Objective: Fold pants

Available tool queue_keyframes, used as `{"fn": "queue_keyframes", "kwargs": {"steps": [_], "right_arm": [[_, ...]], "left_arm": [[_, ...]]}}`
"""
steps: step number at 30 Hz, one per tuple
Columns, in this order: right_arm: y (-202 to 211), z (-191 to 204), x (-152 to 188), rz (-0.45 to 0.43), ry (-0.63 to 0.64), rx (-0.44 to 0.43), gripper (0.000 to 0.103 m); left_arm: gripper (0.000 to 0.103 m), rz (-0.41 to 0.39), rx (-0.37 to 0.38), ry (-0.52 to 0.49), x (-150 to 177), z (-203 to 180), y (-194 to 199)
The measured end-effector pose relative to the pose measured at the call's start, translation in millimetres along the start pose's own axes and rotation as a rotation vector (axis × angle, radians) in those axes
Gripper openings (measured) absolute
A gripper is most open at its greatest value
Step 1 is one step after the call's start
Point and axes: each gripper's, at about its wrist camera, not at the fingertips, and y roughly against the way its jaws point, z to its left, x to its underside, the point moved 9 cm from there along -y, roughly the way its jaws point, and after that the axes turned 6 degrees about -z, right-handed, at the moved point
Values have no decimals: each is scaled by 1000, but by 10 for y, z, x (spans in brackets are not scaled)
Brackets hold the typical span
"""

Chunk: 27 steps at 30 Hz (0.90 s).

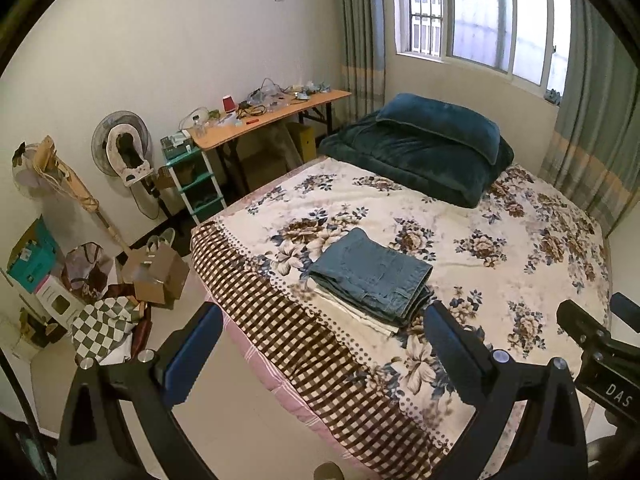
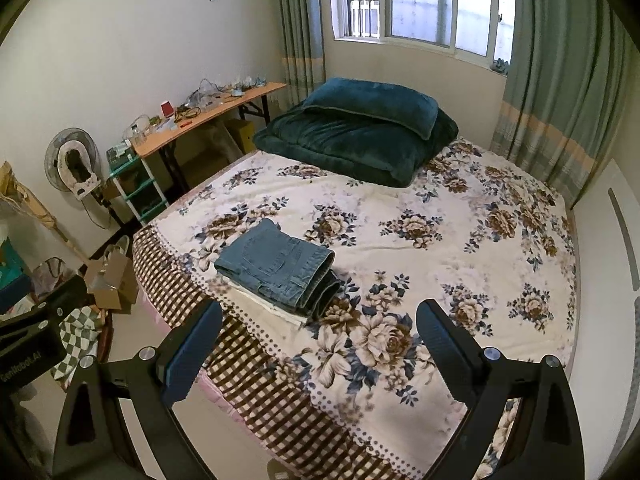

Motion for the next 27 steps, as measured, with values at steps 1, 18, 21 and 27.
{"fn": "queue_keyframes", "kwargs": {"steps": [1,18,21,27], "right_arm": [[37,-1,9,-7,0,3,100],[391,75,-34,-55,19,3,100],[408,71,-45,-56,18,0,100],[415,76,-56,-54,20,1,101]], "left_arm": [[102,-5,2,-3,-20,-4,18],[103,-51,8,2,-56,-13,208],[103,-53,7,5,-45,-3,222],[103,-51,9,7,-36,2,230]]}}
